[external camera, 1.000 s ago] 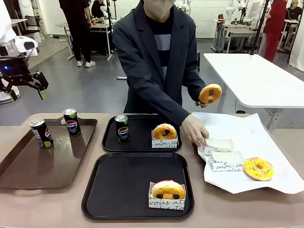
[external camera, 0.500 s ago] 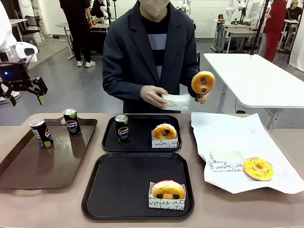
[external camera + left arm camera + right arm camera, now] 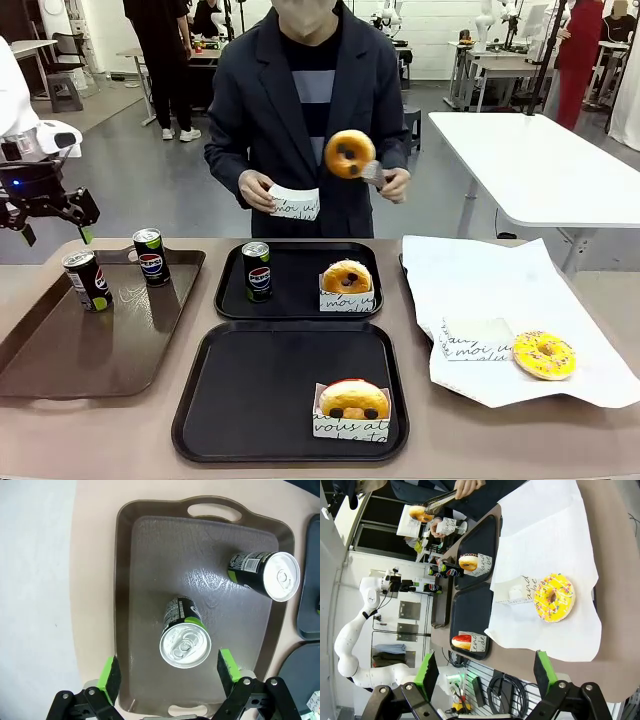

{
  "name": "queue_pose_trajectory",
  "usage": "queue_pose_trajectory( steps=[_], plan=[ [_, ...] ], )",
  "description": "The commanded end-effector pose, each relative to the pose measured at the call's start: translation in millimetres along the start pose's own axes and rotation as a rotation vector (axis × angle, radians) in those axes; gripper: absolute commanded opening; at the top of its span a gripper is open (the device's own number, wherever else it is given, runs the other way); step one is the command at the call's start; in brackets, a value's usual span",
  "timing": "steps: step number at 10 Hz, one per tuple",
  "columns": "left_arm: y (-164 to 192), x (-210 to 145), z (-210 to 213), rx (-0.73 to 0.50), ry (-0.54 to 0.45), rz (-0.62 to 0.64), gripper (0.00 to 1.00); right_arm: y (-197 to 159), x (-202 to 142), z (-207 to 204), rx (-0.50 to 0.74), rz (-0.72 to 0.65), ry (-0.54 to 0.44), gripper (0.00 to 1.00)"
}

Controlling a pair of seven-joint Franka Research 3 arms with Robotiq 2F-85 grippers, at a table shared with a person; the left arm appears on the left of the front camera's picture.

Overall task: Set up donuts and drinks on trays.
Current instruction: Pick up one Pepsi coke from the Handle tray and place it on the Flat Tray without a Pepsi coke.

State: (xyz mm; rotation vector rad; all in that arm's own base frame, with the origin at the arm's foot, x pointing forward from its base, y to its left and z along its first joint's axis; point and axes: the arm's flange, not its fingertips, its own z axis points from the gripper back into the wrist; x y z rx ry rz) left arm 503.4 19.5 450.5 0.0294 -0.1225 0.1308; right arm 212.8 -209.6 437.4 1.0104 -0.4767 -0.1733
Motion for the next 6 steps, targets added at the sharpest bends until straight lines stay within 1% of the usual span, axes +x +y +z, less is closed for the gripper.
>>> queue_pose_trajectory(
  steps=[1,3,6],
  plan=[
    [-3,-2,-11,-0.007,-0.011,-0.035,1.00,0,0,0,0.011,0.010,-0.003,1.00],
    [-10,2,-21,0.020,0.007,-0.057,1.00,0,0,0,0.011,0.010,-0.003,1.00],
    [-16,1,-35,-0.003,0.013,-0.066,1.00,0,0,0,0.011,0.010,-0.003,1.00]
  ],
)
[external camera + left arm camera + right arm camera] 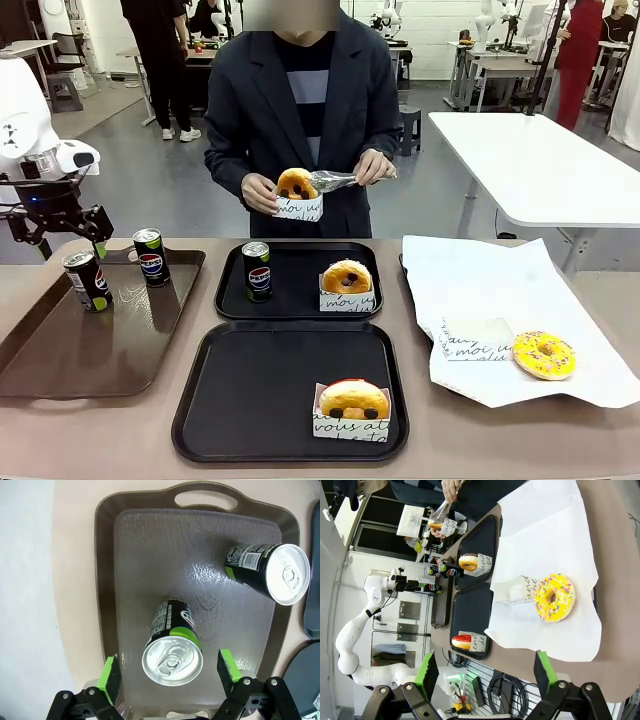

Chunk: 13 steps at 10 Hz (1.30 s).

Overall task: Set up donuts and drinks on trays.
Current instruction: Pick up one Pepsi coke from the Handle tray and place it on the Flat Tray without a Pepsi coke.

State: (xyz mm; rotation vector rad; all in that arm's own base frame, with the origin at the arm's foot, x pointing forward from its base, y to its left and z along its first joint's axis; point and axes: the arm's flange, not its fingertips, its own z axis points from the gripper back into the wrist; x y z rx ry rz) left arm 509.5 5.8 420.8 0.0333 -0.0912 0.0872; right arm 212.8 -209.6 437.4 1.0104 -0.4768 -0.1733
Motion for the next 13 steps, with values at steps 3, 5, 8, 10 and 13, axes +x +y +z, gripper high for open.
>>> queue_pose_trajectory(
  steps=[3,5,8,10,13],
  plan=[
    [-1,18,-22,-0.008,-0.007,-0.015,1.00,0,0,0,0.011,0.010,-0.003,1.00],
    [2,21,-33,-0.028,0.006,-0.005,1.00,0,0,0,0.011,0.010,-0.003,1.00],
    [3,16,-43,-0.012,0.024,-0.021,1.00,0,0,0,0.011,0.010,-0.003,1.00],
    [6,7,-49,-0.012,0.045,-0.030,1.00,0,0,0,0.011,0.010,-0.003,1.00],
    [5,6,-51,-0.016,0.046,-0.033,1.00,0,0,0,0.011,0.010,-0.003,1.00]
  ],
)
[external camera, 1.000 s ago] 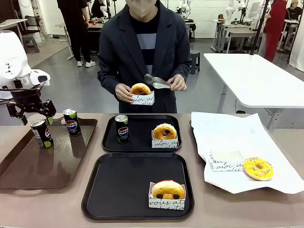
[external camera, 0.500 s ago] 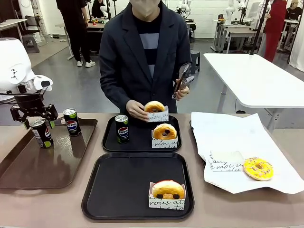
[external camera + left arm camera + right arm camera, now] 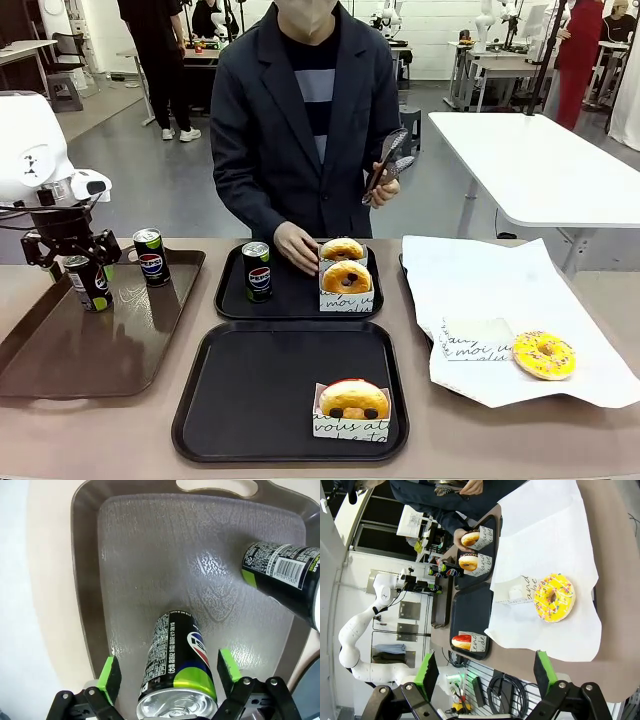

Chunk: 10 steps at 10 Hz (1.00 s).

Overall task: Set up donuts and drinks on trays.
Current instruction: Pick up one Pepsi coke from the Handle tray and place it on the Flat Tray without a Pepsi coke.

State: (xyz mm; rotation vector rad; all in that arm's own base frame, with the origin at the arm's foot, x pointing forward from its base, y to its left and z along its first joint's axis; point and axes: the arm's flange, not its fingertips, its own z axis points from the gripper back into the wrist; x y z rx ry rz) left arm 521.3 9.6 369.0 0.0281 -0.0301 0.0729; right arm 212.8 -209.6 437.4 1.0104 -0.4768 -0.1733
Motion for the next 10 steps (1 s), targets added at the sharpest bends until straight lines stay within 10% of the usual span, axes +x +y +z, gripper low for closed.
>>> queue_pose_trajectory(
  steps=[1,10],
  plan=[
    [2.9,-1.1,3.4,-0.021,-0.013,-0.024,1.00,-0.2,-0.2,-0.3,0.011,0.010,-0.003,1.00],
    [5.7,-3.2,10.3,-0.049,-0.044,-0.013,0.07,-0.2,-0.2,-0.3,0.011,0.010,-0.003,1.00]
  ],
)
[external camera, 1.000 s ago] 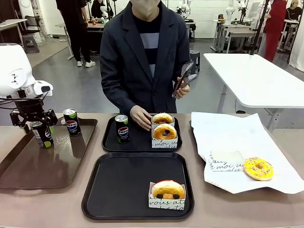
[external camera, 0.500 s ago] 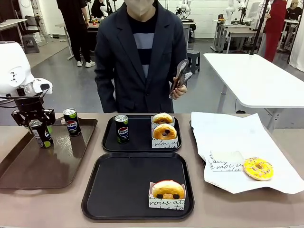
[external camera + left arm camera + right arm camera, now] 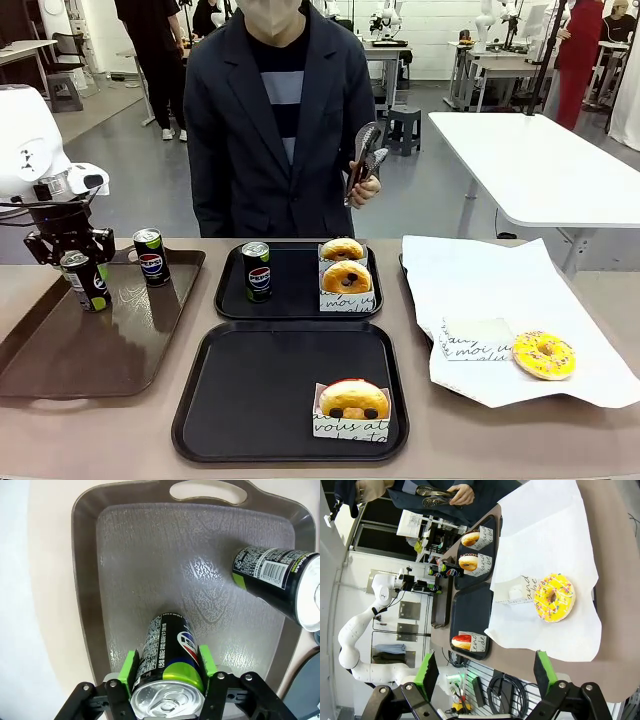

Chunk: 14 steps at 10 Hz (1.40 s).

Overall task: Set up donuts and drinks on trays.
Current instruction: Pick up one Pepsi coke from the Handle tray and place it on the Flat Tray without a Pepsi coke.

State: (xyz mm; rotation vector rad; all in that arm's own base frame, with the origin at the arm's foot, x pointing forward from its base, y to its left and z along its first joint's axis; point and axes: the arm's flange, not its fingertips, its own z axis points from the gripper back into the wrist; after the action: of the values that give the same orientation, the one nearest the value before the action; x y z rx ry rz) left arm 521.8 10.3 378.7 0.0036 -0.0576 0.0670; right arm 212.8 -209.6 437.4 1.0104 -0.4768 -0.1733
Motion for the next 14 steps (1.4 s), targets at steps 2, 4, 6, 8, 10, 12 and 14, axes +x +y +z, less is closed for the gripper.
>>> queue_pose_trajectory(
  steps=[2,4,6,8,10,12,14],
  plan=[
    [1,-12,34,-0.004,0.005,0.039,0.00,0,0,0,0.011,0.010,-0.003,1.00],
    [1,-49,94,0.021,-0.017,0.065,0.00,0,0,0,0.011,0.010,-0.003,1.00],
    [9,-90,139,0.007,-0.030,0.024,0.00,0,0,0,0.011,0.010,-0.003,1.00],
    [21,-112,164,-0.029,-0.058,-0.001,0.00,0,0,0,0.011,0.010,-0.003,1.00],
    [12,-107,167,-0.005,-0.037,0.021,0.00,0,0,0,0.011,0.010,-0.003,1.00],
    [12,-107,167,-0.005,-0.037,0.021,0.00,0,0,0,0.011,0.010,-0.003,1.00],
    [12,-107,167,-0.005,-0.037,0.021,0.00,0,0,0,0.011,0.010,-0.003,1.00]
  ],
)
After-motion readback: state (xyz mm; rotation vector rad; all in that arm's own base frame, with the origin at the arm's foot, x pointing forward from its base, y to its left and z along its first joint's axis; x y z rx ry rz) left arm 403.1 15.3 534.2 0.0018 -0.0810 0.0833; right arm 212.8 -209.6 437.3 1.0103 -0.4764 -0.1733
